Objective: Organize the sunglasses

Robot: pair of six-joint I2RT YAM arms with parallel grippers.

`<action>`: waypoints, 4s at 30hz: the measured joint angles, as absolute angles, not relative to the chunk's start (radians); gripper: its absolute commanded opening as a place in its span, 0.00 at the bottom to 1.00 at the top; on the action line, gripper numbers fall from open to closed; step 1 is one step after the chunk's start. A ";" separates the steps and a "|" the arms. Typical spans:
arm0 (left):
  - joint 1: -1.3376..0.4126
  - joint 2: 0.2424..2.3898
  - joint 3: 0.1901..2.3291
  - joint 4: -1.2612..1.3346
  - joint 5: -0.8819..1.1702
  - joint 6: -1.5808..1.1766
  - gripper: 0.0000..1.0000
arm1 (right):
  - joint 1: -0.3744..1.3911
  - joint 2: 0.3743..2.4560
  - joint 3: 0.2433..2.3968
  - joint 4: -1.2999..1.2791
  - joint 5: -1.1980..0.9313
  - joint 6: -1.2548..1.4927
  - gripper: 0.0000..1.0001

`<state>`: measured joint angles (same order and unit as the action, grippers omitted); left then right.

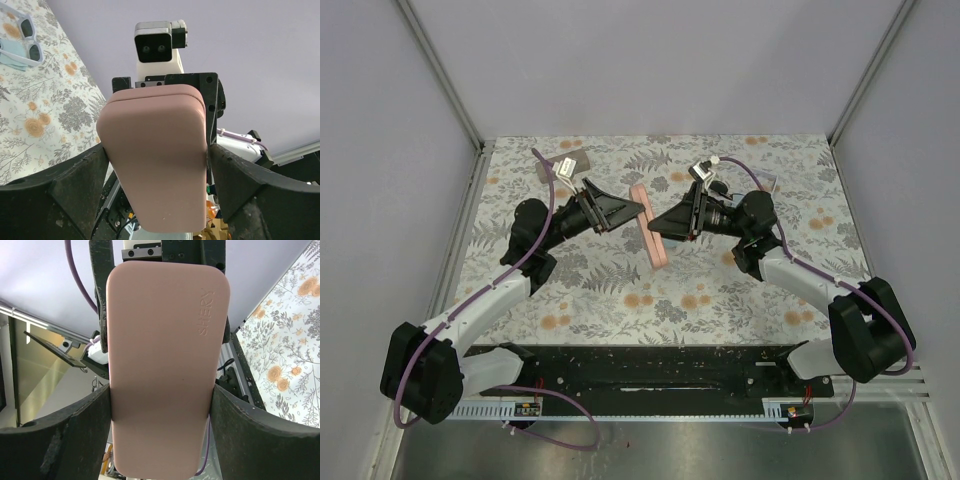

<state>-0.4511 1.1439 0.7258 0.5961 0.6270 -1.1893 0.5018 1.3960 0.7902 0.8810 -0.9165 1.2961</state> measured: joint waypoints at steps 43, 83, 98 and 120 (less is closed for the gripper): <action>-0.543 1.300 0.862 -0.038 0.197 -0.836 0.26 | 0.503 1.348 0.907 -0.128 -0.425 0.626 0.89; -0.559 1.031 0.564 -0.135 0.153 -0.785 0.61 | 0.633 1.321 0.758 -0.339 -0.109 0.495 0.86; -0.559 1.014 0.551 -0.148 0.133 -0.787 0.71 | 0.827 1.402 0.899 -0.412 0.121 0.467 0.99; 0.210 0.705 0.431 -0.412 0.364 -0.849 0.95 | 1.140 2.044 1.608 -0.899 0.739 0.461 0.99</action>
